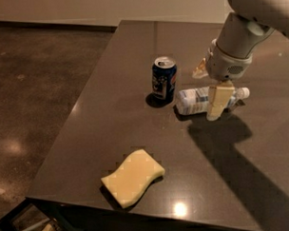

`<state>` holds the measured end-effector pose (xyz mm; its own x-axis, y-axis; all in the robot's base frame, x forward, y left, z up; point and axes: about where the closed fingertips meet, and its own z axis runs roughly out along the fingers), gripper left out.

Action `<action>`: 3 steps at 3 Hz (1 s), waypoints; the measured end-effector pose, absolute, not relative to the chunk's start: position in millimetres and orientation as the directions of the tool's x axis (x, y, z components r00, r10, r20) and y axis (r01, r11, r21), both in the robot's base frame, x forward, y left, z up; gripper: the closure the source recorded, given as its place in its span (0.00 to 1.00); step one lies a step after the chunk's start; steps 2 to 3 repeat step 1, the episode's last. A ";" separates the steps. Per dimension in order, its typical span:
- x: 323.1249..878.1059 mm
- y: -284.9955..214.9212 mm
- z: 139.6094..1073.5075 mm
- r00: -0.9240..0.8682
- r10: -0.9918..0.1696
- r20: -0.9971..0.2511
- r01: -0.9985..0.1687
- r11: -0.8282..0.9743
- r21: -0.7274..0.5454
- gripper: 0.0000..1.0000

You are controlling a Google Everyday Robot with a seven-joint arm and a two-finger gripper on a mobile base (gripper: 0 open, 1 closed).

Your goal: Move blue plastic bottle near pepsi can

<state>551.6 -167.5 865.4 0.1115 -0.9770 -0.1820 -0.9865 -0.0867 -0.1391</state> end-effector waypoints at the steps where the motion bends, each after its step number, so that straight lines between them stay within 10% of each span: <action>1: 551.6 -167.5 865.4 0.112 -0.977 -0.182 -0.986 -0.087 -0.139 0.00; 3: 551.6 -167.5 865.4 0.112 -0.977 -0.182 -0.986 -0.087 -0.139 0.00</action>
Offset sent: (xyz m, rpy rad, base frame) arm 0.0000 0.0000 0.0000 0.0000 0.0000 0.0000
